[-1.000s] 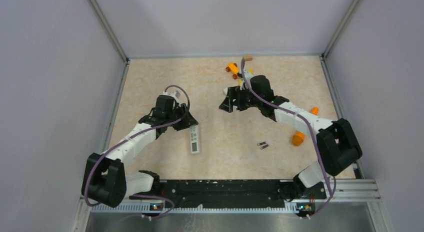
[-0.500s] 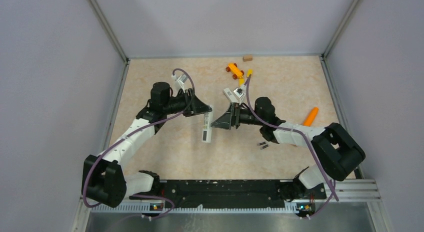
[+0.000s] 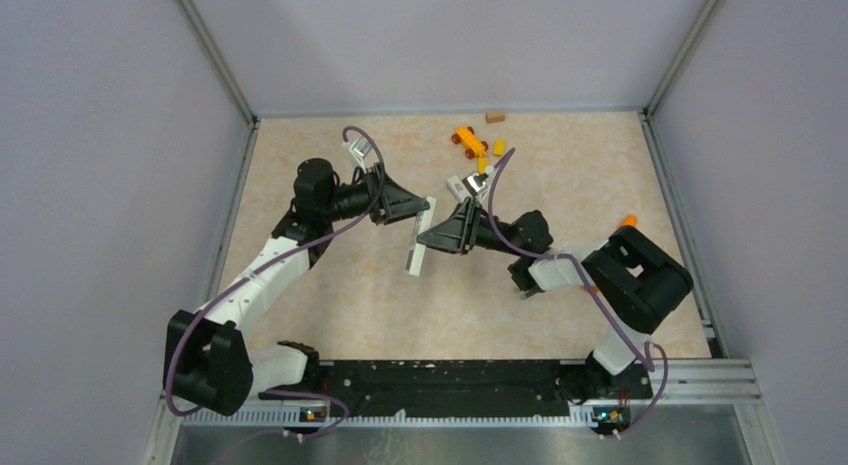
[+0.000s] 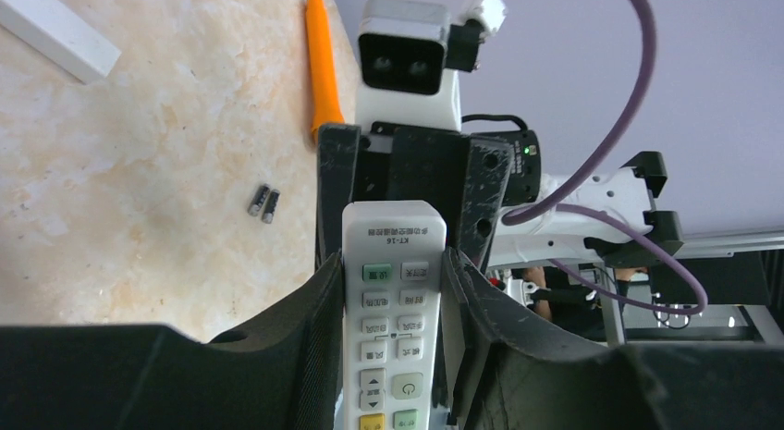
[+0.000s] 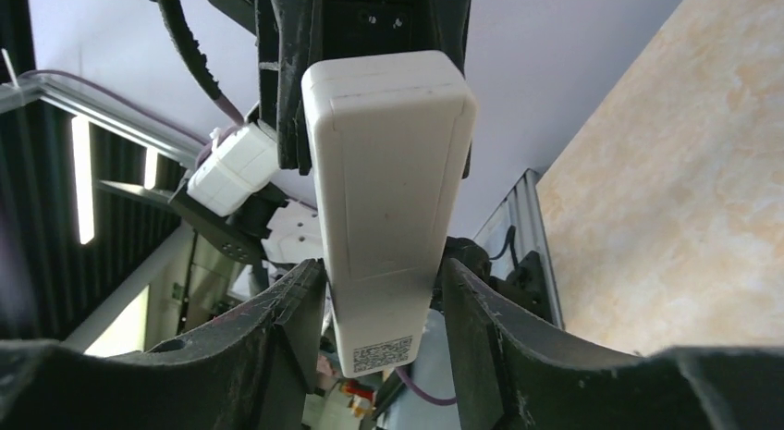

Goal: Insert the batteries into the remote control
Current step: Adjust the remote control.

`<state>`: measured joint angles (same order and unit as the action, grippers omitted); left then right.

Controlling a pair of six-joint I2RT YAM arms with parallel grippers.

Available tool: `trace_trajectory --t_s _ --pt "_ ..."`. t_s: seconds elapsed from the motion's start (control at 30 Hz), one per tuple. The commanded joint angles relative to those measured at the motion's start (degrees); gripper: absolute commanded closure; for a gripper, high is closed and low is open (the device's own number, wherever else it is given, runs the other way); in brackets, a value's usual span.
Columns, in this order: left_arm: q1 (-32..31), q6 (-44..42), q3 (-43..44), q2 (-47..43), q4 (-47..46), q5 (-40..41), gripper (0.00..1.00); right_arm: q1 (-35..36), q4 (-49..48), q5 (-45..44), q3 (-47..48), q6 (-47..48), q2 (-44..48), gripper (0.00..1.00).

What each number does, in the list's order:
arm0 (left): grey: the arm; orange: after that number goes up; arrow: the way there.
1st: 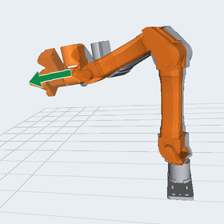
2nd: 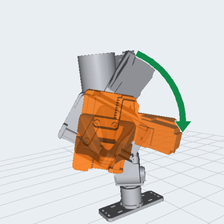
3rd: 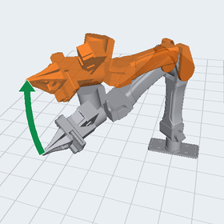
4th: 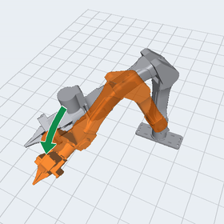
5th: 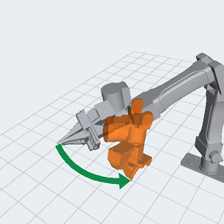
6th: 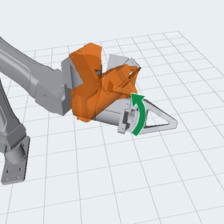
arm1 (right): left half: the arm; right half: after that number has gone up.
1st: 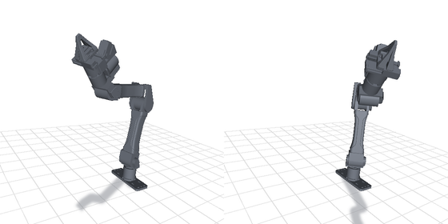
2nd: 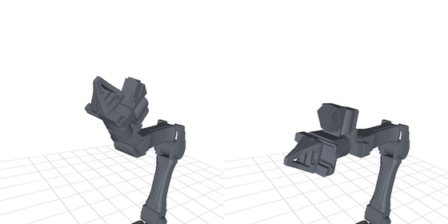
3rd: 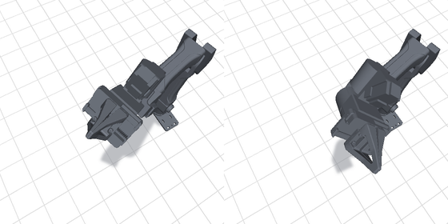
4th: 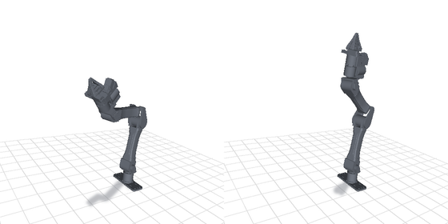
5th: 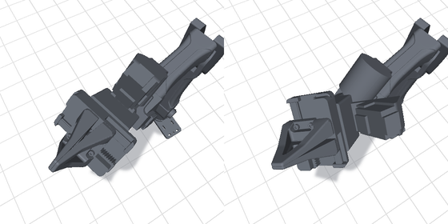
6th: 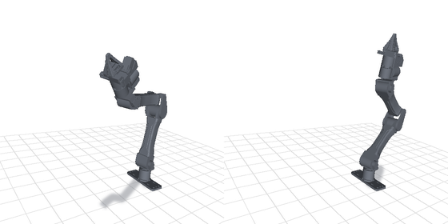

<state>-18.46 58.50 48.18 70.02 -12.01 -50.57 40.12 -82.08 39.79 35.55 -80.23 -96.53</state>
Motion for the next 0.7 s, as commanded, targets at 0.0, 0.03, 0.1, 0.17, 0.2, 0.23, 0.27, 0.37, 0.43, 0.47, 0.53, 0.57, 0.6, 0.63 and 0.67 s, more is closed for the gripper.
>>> trace_trajectory --t_s 0.0,0.03,0.1,0.17,0.2,0.23,0.27,0.37,0.43,0.47,0.53,0.57,0.6,0.63,0.67 --pt "-0.2 2.7 0.1 -1.2 -5.3 0.4 1.0 1.3 -12.0 -2.3 2.0 -3.1 0.3 0.51" --pt "-0.2 2.8 0.0 -1.3 -5.4 0.7 1.0 1.3 -11.1 -2.9 2.0 -2.8 0.5 0.52" --pt "-0.1 2.8 -0.1 -1.5 -5.5 1.3 1.0 1.3 -9.9 -3.9 2.0 -2.4 1.1 0.55" --pt "-0.2 3.0 -0.2 -1.7 -6.0 1.6 1.0 1.3 -9.4 -4.6 2.1 -2.7 1.5 0.58" --pt "-0.2 3.2 -0.3 -1.9 -6.4 1.8 1.0 1.3 -9.1 -5.1 2.3 -2.9 1.6 0.61" --pt "-0.2 3.2 -0.5 -2.0 -6.6 2.1 0.99 1.3 -8.8 -5.7 2.4 -3.2 1.8 0.65" --pt "-0.2 3.0 -0.6 -2.1 -6.6 2.4 0.97 1.3 -8.3 -6.5 2.5 -3.5 2.1 0.69" --pt "-0.2 2.2 -1.1 -2.3 -6.5 3.3 0.84 1.3 -5.8 -9.4 2.5 -4.1 3.6 0.78" --pt "-0.2 0.6 -1.6 -2.7 -5.6 4.6 0.64 1.3 -1.6 -11.7 2.5 -4.3 5.6 0.8" --pt "-0.2 -0.8 -1.8 -2.8 -4.8 5.1 0.51 1.3 1.1 -12.8 2.6 -4.1 6.7 0.8" --pt "-0.2 -4.1 -1.6 -3.3 -2.1 7.5 0.16 1.3 7.9 -15.3 2.7 -3.4 9.3 0.8" --pt "-0.2 -7.5 -1.4 -3.7 0.1 8.9 0.04 1.3 12.3 -16.5 2.9 -3.0 10.7 0.81" --pt "-0.2 -10.4 -1.2 -4.3 1.8 10.1 0.02 1.3 17.6 -18.0 3.1 -2.9 12.0 0.81" --pt "-0.2 -14.0 -1.0 -5.1 3.4 11.0 0.01 1.3 24.0 -19.5 3.6 -2.9 13.5 0.81" --pt "-0.2 -17.5 -0.8 -6.5 5.5 12.9 0.01 1.3 30.3 -21.0 4.3 -2.7 14.6 0.81"
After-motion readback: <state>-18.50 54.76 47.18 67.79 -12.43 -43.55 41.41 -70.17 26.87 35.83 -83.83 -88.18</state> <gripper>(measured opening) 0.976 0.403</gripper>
